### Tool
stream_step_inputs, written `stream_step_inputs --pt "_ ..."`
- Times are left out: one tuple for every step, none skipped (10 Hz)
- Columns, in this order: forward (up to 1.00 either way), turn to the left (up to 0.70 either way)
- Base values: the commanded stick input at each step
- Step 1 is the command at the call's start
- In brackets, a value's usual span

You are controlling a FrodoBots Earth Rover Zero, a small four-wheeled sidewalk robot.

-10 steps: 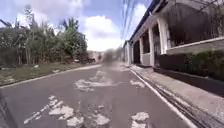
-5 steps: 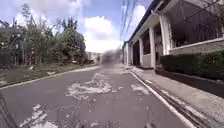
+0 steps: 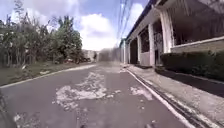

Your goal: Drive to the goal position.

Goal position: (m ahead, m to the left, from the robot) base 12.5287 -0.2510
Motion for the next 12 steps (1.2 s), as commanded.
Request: stream_step_inputs --pt "0.7 0.0" --pt "0.7 0.0" --pt "0.7 0.0" --pt "0.7 0.11" --pt "0.7 0.09" --pt "0.7 0.02" --pt "0.7 0.0" --pt "0.7 0.0" --pt "0.7 0.05" --pt "0.7 0.02" --pt "0.7 0.0" --pt "0.7 0.0"
